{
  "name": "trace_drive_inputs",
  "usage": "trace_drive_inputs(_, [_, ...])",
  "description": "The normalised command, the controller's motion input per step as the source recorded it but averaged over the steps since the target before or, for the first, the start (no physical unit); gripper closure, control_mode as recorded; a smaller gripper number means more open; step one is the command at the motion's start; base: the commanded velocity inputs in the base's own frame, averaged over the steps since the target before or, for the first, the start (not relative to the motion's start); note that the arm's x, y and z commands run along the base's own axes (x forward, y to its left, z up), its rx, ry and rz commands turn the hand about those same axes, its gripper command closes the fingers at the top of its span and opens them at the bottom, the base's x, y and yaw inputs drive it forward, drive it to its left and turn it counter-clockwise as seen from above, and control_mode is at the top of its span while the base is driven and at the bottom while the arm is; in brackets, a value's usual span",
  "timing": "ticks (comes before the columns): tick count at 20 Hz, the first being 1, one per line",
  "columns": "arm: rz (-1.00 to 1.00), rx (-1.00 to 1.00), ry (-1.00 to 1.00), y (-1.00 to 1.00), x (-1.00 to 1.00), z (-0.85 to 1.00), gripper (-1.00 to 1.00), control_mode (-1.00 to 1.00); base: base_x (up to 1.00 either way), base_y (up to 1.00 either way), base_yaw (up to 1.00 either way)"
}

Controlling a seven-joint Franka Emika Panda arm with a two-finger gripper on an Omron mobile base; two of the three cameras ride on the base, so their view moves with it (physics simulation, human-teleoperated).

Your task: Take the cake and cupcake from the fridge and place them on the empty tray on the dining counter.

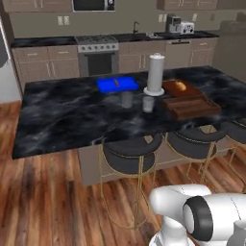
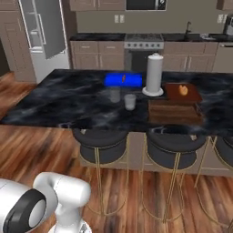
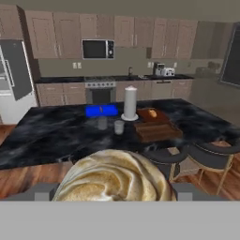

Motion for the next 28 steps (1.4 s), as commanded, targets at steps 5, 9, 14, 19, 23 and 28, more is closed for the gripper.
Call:
trace_drive_inputs(5, [0.0, 0.0, 0.0, 0.0, 0.0, 0.0, 1.0, 1.0, 0.58, -0.86, 0.42])
trace_drive_inputs(9, [0.0, 0.0, 0.0, 0.0, 0.0, 0.0, 1.0, 1.0, 0.79, -0.67, 0.09])
trace_drive_inputs(14, [0.0, 0.0, 0.0, 0.0, 0.0, 0.0, 1.0, 1.0, 1.0, -0.74, 0.03])
trace_drive_inputs(19, [0.0, 0.0, 0.0, 0.0, 0.0, 0.0, 1.0, 1.0, 0.9, -0.34, 0.01])
trace_drive_inputs(23, [0.0, 0.0, 0.0, 0.0, 0.0, 0.0, 1.0, 1.0, 0.85, -0.19, 0.0])
trace_drive_inputs(28, [0.0, 0.0, 0.0, 0.0, 0.0, 0.0, 1.0, 1.0, 0.82, -0.47, -0.03])
